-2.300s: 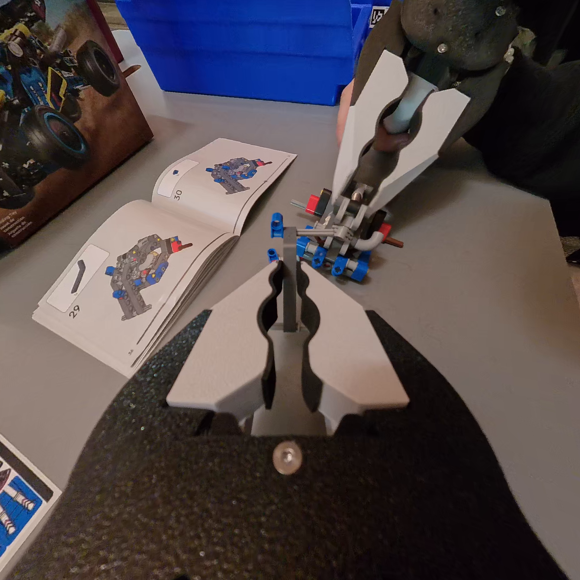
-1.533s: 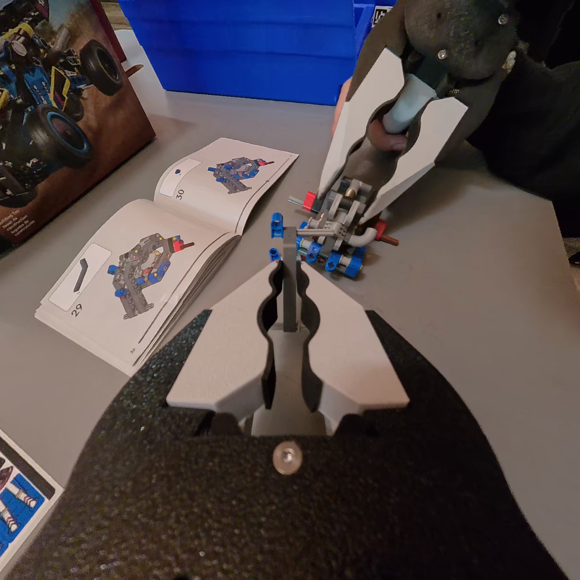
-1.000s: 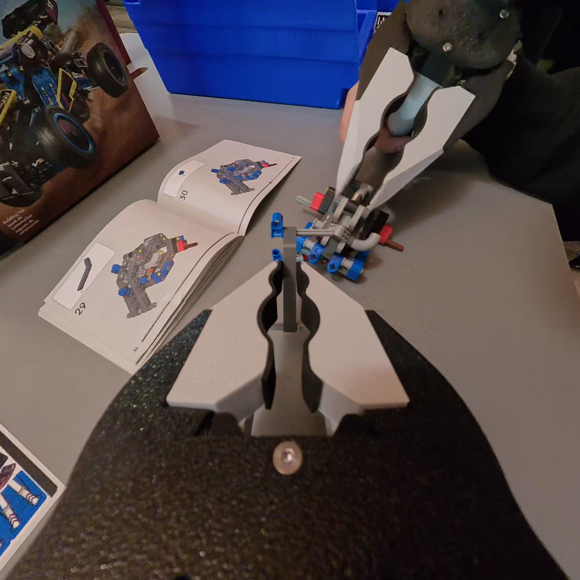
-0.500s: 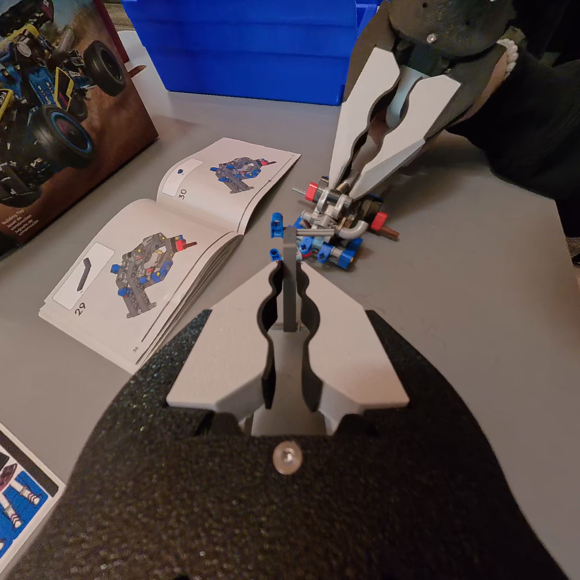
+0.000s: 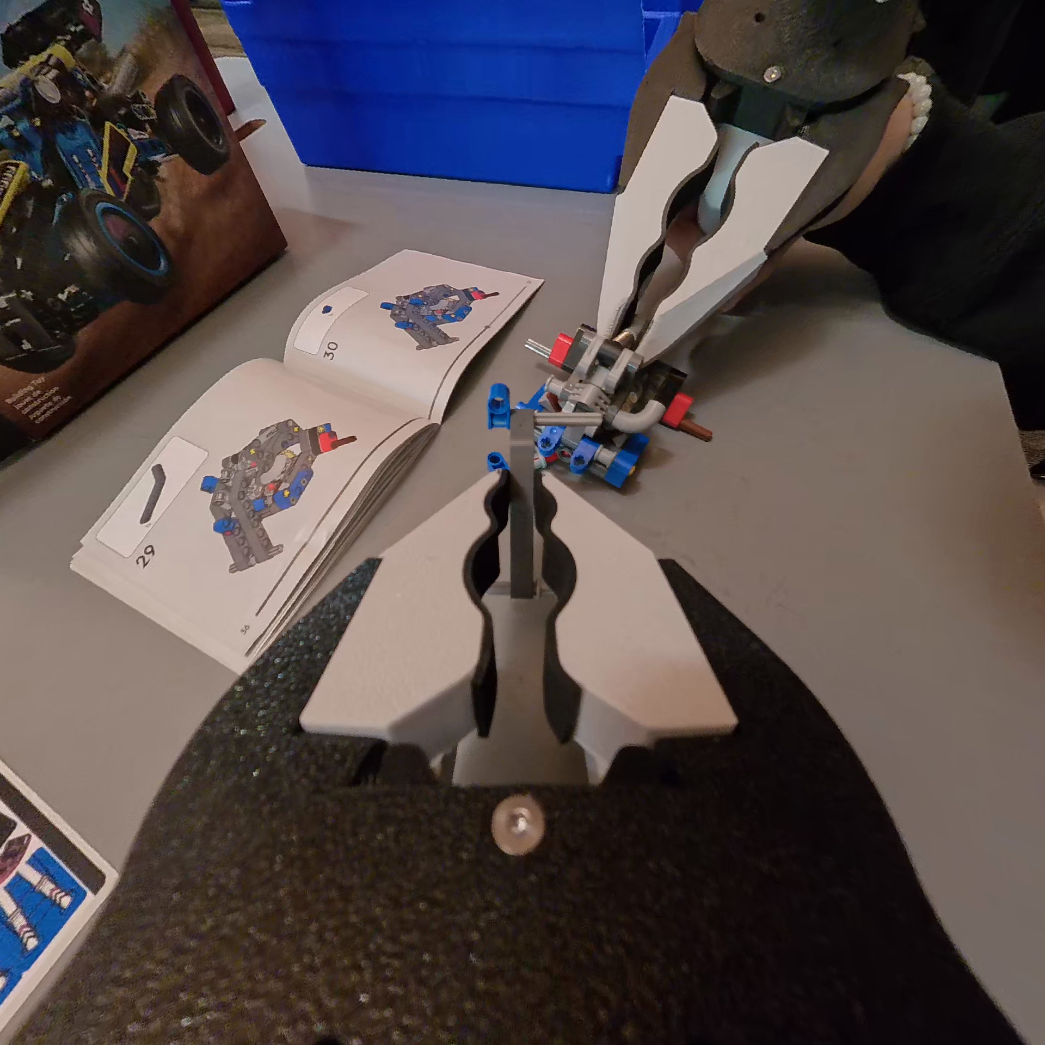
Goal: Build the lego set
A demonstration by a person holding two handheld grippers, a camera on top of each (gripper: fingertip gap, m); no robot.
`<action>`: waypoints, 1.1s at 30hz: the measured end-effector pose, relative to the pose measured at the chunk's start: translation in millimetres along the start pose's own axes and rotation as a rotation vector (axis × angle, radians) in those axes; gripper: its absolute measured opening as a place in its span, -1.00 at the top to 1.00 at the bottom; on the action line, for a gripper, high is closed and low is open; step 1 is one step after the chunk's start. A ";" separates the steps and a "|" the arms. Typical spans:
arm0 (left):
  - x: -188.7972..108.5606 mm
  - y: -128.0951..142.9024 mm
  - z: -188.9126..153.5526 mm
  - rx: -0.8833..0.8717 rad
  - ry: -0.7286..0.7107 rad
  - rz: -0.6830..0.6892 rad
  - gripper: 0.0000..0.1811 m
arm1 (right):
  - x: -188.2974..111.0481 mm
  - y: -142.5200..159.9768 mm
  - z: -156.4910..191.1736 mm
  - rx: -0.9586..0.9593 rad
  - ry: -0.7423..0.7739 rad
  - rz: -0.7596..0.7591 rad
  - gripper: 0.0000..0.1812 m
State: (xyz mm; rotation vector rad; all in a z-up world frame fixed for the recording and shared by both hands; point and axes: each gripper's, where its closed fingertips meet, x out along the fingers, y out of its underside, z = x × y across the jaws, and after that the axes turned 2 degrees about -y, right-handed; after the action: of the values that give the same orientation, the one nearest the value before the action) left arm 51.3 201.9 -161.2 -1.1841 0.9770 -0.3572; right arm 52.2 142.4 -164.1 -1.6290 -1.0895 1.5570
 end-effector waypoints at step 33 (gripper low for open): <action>-3.0 -0.5 4.6 -0.001 -0.018 -0.012 0.95 | 7.2 -5.0 1.1 0.089 -0.102 -0.011 0.95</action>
State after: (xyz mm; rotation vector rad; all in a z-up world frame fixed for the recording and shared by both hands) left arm 53.4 206.6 -159.2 -1.1922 0.9547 -0.3547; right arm 50.1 150.9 -163.2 -1.4970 -1.0638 1.6730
